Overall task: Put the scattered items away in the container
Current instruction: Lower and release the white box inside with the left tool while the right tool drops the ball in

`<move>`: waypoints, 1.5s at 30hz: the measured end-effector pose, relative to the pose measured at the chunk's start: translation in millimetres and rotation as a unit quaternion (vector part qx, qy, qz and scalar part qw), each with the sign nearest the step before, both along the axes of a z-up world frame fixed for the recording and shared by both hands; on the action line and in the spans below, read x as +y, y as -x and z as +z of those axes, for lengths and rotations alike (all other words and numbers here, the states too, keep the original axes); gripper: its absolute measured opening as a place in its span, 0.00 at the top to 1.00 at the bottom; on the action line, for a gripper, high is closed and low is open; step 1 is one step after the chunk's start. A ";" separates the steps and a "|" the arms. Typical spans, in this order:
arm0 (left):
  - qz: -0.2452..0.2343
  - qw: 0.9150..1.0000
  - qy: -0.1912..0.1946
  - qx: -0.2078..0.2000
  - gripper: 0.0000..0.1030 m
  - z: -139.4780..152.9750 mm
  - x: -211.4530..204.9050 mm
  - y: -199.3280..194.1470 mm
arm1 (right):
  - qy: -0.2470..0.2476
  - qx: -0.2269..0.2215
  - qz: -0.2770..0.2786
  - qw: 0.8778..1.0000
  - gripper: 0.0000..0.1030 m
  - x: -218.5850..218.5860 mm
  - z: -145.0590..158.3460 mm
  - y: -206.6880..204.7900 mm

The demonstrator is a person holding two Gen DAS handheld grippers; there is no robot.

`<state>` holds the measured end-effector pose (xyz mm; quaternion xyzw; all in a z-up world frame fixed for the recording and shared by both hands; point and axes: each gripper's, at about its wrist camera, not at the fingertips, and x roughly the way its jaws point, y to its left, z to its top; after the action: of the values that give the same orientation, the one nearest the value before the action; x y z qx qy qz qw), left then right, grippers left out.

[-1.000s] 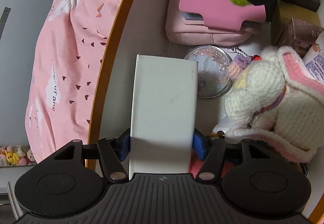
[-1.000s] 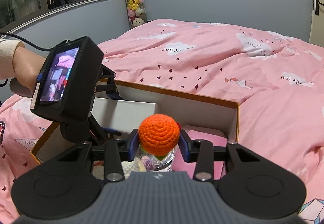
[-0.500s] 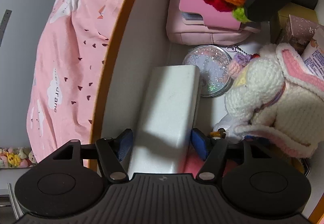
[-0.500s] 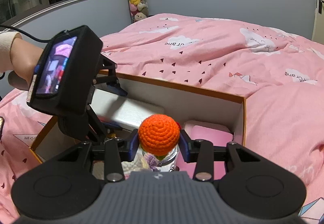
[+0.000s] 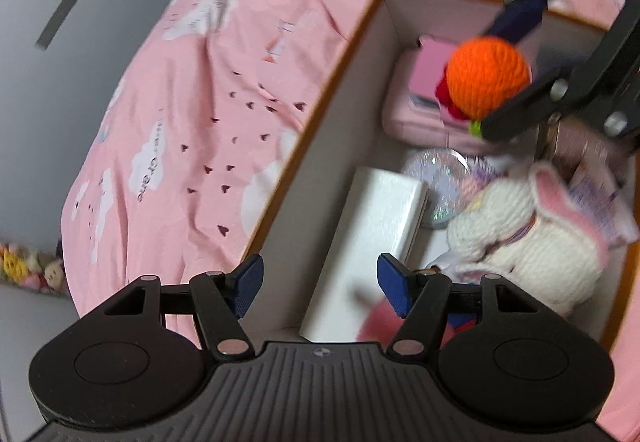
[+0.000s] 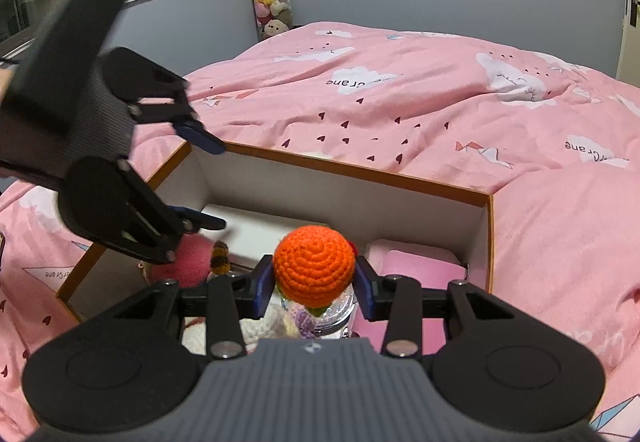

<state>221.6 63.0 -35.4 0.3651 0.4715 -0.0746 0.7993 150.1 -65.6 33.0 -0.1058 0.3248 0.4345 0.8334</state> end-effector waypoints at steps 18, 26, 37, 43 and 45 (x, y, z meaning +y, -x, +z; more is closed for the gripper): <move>0.187 0.949 0.222 -0.125 0.29 32.7 10.8 78.8 | 0.004 0.032 -0.005 0.999 0.57 13.0 -8.6 -6.6; 0.272 0.917 0.258 -0.137 0.29 19.8 0.7 90.6 | 0.030 0.039 -0.019 0.999 0.56 23.0 -24.6 -8.9; 0.293 0.903 0.271 -0.160 0.29 17.5 -9.8 113.1 | 0.032 0.028 -0.032 0.999 0.55 16.4 -20.4 0.8; 0.299 0.891 0.292 -0.177 0.29 23.6 -10.2 123.2 | 0.021 0.015 -0.044 0.999 0.50 5.5 -6.9 10.4; 0.302 0.886 0.297 -0.187 0.29 27.1 -9.9 126.6 | 0.012 0.009 -0.049 0.999 0.47 -0.5 0.1 17.6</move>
<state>95.1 53.2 -8.3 -0.0422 0.3570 0.1038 0.9274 132.5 -66.2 33.1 -0.0962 0.3422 0.3904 0.8492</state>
